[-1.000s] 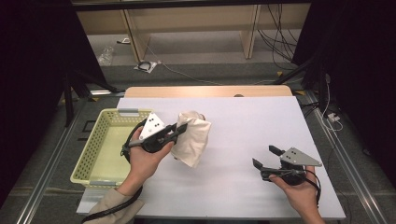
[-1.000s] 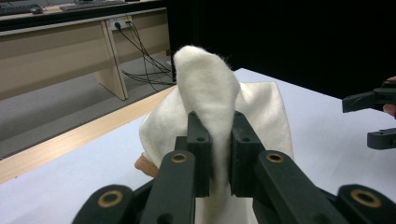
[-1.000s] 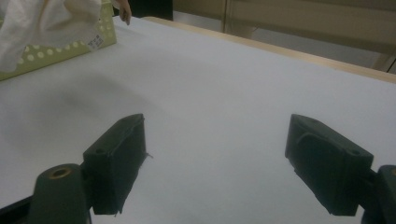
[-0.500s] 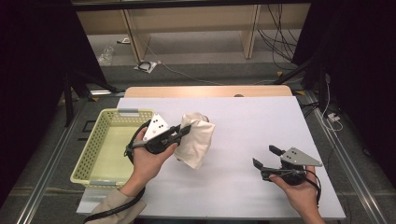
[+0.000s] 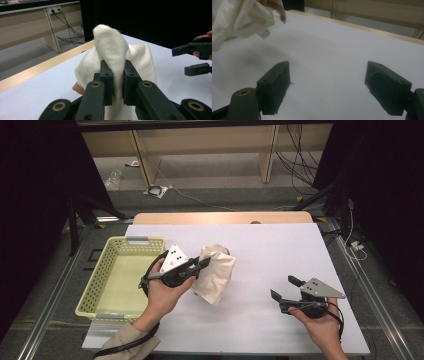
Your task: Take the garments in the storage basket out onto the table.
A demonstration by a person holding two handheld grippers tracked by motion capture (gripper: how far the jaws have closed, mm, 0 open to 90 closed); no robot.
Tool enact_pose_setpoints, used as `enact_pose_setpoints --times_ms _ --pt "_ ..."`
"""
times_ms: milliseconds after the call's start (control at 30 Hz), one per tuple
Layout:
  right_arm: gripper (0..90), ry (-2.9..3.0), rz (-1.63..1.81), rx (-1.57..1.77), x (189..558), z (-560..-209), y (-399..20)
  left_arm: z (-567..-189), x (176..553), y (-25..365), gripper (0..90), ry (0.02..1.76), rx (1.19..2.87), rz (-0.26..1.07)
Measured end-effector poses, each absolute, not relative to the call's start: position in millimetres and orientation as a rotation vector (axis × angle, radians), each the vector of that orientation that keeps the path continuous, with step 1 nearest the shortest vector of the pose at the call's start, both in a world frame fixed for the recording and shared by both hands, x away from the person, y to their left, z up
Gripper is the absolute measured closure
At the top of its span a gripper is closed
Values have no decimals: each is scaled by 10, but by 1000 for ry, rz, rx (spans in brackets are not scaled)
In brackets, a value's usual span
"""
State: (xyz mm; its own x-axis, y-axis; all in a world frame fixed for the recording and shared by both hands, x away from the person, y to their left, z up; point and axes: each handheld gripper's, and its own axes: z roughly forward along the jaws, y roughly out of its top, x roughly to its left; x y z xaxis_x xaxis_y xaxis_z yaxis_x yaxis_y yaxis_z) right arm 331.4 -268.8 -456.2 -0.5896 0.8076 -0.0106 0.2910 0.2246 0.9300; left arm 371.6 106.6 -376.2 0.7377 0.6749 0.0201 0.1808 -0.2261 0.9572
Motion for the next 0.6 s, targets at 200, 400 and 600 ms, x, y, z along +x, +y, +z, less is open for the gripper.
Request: enact_pose_setpoints --times_ms 200,400,600 --pt "214 2006 1349 1006 3312 -4565 -2687 -3807 3698 987 810 655 1795 518" --pt "214 2006 1348 1009 3313 -4566 -2690 -3846 3697 920 809 642 1808 509" --pt "214 2004 1350 1010 3312 -4565 -2693 -3911 3680 861 808 634 1830 512"
